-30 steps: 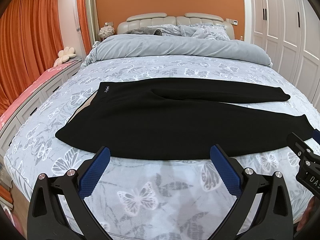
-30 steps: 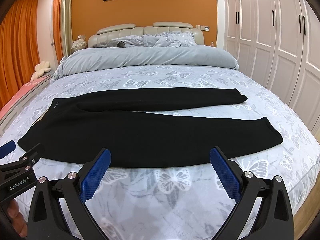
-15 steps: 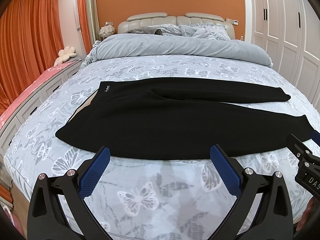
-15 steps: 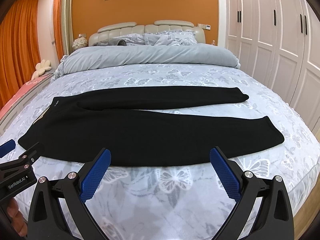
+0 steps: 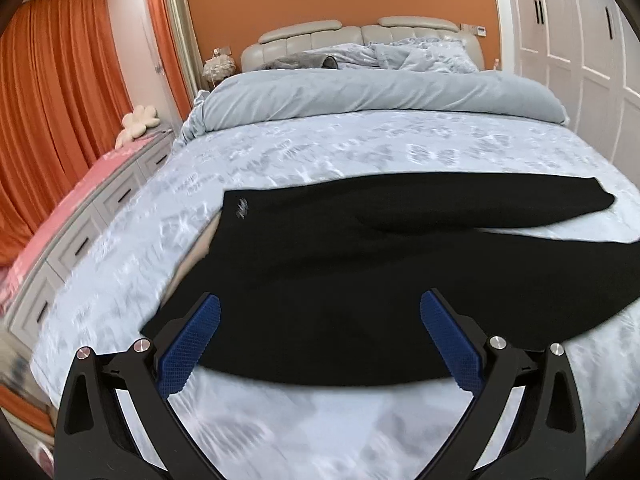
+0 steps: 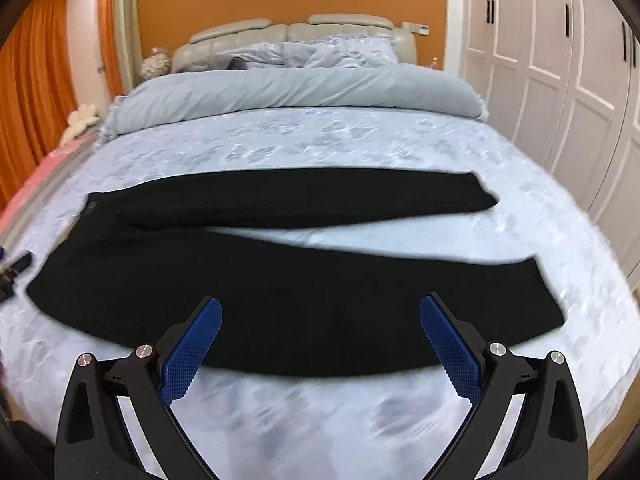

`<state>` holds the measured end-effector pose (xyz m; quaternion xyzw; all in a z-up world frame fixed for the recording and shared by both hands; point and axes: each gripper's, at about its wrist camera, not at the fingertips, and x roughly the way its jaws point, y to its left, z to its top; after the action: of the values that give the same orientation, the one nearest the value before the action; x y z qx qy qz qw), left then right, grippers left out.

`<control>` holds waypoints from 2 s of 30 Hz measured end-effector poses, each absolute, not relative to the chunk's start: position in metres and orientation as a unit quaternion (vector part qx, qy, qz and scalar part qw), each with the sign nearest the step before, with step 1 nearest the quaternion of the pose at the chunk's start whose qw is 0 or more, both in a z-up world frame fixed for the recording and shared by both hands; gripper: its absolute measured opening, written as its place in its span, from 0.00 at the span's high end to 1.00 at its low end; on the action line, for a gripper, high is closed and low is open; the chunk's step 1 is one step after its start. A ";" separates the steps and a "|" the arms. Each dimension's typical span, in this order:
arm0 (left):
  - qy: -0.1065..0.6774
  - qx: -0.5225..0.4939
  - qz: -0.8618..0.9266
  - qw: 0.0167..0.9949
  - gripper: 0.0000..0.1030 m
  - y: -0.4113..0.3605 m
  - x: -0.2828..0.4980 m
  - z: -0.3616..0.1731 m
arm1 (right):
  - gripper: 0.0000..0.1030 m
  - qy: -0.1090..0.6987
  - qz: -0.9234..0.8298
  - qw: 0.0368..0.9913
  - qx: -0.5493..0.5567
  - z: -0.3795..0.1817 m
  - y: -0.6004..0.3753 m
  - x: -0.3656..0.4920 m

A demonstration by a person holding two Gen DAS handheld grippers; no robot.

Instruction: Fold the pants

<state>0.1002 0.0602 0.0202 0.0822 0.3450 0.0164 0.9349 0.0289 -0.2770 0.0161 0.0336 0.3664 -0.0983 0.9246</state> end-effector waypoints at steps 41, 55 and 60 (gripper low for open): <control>0.413 -0.132 -0.017 0.901 0.86 0.251 0.304 0.030 | 0.90 0.310 -0.047 0.940 0.138 0.056 -0.542 0.143; 0.454 -0.280 0.050 0.844 0.46 0.336 0.126 -0.049 | 0.68 0.431 -0.130 0.879 0.157 -0.050 -0.545 -0.041; 0.442 -0.324 0.045 0.835 0.11 0.327 0.111 -0.026 | 0.41 0.347 -0.111 0.913 0.182 -0.003 -0.514 -0.061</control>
<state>0.1108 0.3275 -0.0265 -0.3236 0.4418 0.0450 0.8355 -0.0610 -0.5137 -0.0029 0.1825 0.3474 -0.1107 0.9131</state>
